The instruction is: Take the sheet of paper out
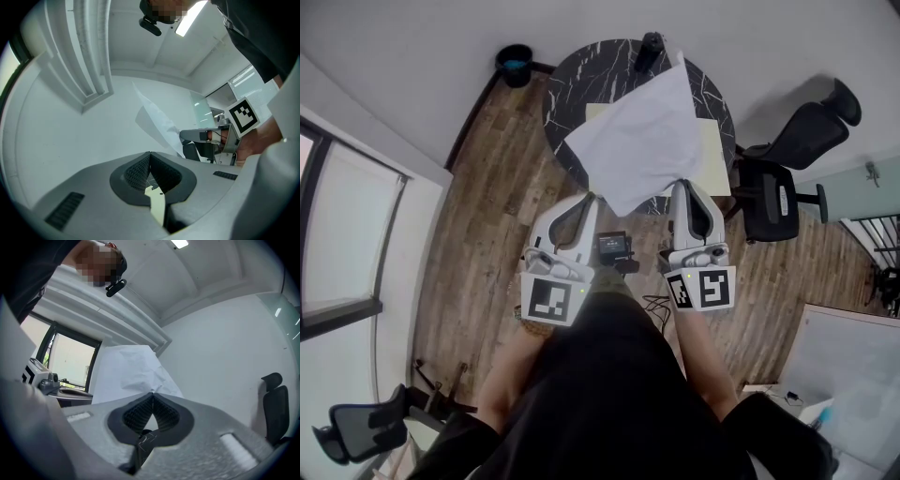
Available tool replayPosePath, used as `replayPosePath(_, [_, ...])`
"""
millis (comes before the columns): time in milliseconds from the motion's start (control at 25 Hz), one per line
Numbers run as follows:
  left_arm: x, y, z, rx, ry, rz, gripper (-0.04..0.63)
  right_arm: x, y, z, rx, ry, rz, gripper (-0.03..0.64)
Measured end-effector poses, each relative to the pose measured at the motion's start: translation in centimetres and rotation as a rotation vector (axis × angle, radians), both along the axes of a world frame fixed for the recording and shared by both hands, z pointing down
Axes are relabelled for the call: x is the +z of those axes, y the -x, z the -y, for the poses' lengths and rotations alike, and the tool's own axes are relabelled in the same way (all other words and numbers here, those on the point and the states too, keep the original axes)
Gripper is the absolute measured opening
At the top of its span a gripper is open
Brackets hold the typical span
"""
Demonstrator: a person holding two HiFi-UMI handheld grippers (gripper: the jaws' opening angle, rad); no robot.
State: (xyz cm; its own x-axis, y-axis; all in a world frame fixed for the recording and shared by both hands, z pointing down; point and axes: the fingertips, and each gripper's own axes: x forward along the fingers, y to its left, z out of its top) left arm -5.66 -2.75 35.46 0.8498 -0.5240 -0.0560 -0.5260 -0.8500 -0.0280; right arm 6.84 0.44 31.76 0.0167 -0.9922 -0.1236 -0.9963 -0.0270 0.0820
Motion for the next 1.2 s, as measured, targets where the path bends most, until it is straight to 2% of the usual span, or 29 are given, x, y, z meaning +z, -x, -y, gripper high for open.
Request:
replayPosePath(360, [0.4,0.8,1.1,-0.025,-0.009,0.015,-0.002,0.8,0.1,1.5,0.0,0.021,-0.001,-0.003])
replayPosePath(560, [1.3,1.3,1.9,-0.046,0.041,0.027,-0.002,1.2,0.3,2.6,-0.012,0.025,-0.001,-0.003])
replayPosePath(720, [1.3,1.4,2.4,-0.05,0.022,0.033,-0.002,1.3,0.1,3.3,-0.017,0.028,-0.003,-0.003])
replayPosePath(880, [1.6,1.5,2.8,-0.059,0.042,0.036,-0.002,1.4,-0.2,3.9,-0.018,0.029,-0.003,-0.003])
replayPosePath(1200, [1.9,1.1,3.0,-0.063,0.034,0.049,-0.002,2.2,-1.1,4.2,-0.016,0.043,0.002,-0.003])
